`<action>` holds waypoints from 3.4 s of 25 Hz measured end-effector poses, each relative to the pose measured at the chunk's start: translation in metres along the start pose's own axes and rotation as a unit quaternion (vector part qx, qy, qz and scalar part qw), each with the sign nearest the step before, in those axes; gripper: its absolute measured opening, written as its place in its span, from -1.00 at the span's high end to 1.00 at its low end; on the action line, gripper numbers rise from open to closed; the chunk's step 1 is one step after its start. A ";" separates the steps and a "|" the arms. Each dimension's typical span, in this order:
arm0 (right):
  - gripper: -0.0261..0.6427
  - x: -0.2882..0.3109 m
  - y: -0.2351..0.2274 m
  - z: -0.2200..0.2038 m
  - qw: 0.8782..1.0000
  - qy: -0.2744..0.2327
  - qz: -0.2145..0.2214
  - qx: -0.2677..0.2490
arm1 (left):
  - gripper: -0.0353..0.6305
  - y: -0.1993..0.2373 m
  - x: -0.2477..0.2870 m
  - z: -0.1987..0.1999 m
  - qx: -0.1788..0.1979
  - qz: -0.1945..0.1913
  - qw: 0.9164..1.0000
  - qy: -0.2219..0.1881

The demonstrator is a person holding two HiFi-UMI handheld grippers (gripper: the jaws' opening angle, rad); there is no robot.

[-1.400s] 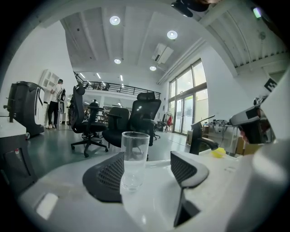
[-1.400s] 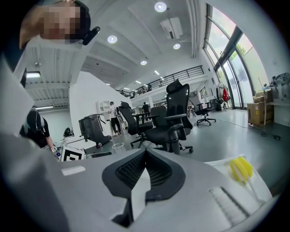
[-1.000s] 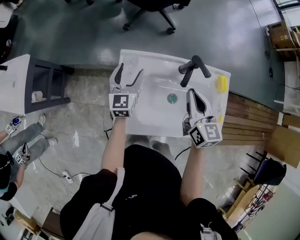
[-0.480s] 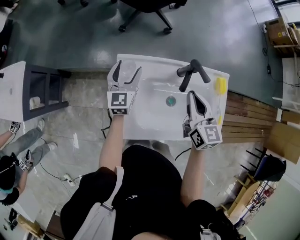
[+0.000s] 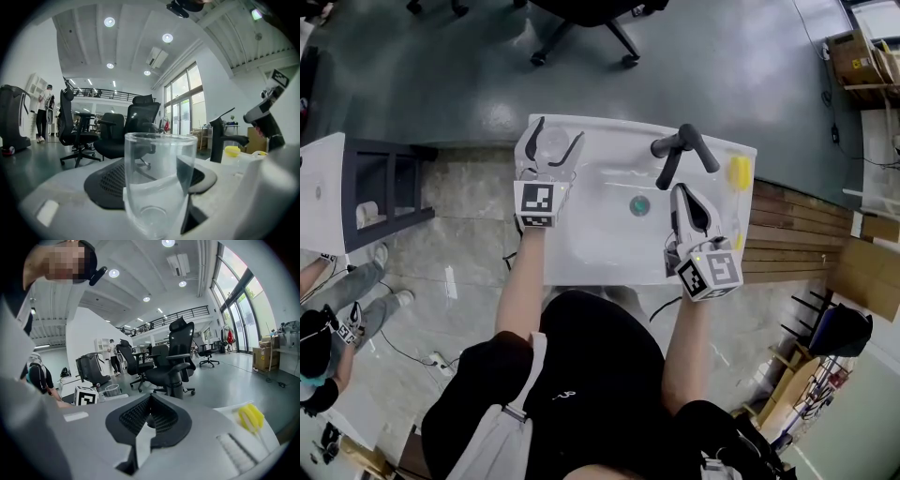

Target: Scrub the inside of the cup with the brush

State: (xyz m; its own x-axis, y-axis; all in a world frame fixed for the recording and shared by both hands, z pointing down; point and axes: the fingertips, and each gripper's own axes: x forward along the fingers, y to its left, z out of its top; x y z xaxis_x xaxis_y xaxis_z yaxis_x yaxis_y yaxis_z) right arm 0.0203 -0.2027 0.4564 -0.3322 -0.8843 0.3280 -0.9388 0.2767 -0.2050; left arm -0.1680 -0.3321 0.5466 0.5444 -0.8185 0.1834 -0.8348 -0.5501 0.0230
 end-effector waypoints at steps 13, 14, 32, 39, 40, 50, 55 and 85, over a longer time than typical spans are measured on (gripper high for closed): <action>0.93 0.000 -0.005 -0.006 1.000 0.013 -0.010 -0.003 | -0.08 -0.013 0.012 -0.001 0.011 -0.056 0.998 -0.016; 0.93 0.000 -0.005 -0.007 1.000 0.014 -0.010 -0.003 | -0.06 -0.013 0.012 -0.001 0.013 -0.057 0.998 -0.016; 0.93 -0.008 0.010 -0.015 1.000 0.015 -0.009 -0.002 | 0.10 -0.024 -0.006 -0.003 0.038 -0.075 0.996 0.022; 0.93 -0.025 0.008 -0.015 1.000 0.002 -0.013 0.004 | 0.10 -0.029 -0.028 0.007 0.050 -0.063 0.996 0.039; 0.93 -0.028 0.005 -0.016 1.000 -0.001 -0.015 0.006 | 0.10 -0.030 -0.032 0.009 0.054 -0.061 0.996 0.041; 0.93 -0.063 -0.029 -0.014 0.999 -0.026 -0.033 0.019 | 0.10 -0.053 -0.065 0.021 0.081 -0.033 0.994 0.068; 0.92 -0.086 -0.064 -0.022 0.998 -0.025 -0.059 0.019 | 0.10 -0.071 -0.075 0.028 0.100 -0.024 0.992 0.072; 0.64 -0.187 -0.216 -0.146 0.982 0.158 -0.104 -0.028 | 0.10 -0.195 -0.094 0.023 0.190 -0.025 0.971 0.145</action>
State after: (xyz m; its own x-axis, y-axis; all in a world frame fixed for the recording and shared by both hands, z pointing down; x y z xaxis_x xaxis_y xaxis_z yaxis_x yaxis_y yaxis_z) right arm 0.2722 -0.0425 0.5740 -0.1363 -0.7653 0.6291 -0.9899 0.1305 -0.0557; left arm -0.0545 -0.1517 0.5021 0.4919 -0.7380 0.4620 -0.6865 -0.6551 -0.3156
